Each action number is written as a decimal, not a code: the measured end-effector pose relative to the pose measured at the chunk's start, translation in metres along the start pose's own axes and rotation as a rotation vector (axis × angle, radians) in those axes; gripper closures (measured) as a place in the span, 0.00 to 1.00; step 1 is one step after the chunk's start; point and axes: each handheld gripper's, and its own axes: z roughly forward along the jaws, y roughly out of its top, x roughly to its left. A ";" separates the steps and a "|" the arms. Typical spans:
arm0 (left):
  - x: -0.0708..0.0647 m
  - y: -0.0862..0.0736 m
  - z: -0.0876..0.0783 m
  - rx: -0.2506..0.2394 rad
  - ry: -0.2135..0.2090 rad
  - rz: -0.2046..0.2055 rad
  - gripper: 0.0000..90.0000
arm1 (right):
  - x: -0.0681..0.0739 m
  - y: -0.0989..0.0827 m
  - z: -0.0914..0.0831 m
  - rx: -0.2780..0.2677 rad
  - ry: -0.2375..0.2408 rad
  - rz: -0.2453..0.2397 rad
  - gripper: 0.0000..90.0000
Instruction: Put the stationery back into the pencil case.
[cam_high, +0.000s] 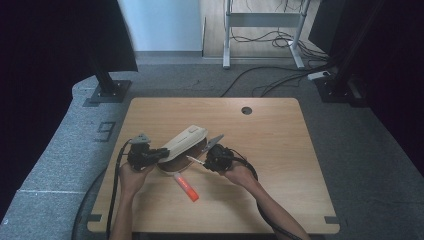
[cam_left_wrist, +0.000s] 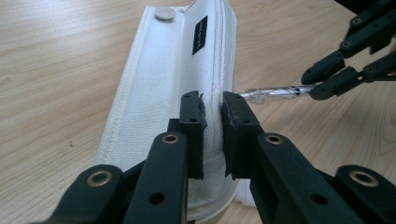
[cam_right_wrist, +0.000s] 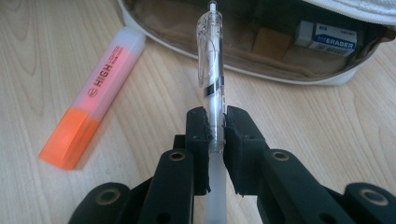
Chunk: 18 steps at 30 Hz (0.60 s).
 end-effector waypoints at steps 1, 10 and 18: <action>0.000 0.000 0.000 0.000 0.000 0.000 0.88 | -0.001 0.001 0.001 0.004 0.003 0.005 0.87; 0.000 0.000 -0.001 -0.005 -0.004 -0.003 0.88 | -0.012 0.016 0.015 0.031 0.001 -0.001 0.87; 0.000 0.000 -0.001 -0.012 -0.011 -0.004 0.88 | -0.016 0.028 0.029 0.053 0.002 -0.011 0.87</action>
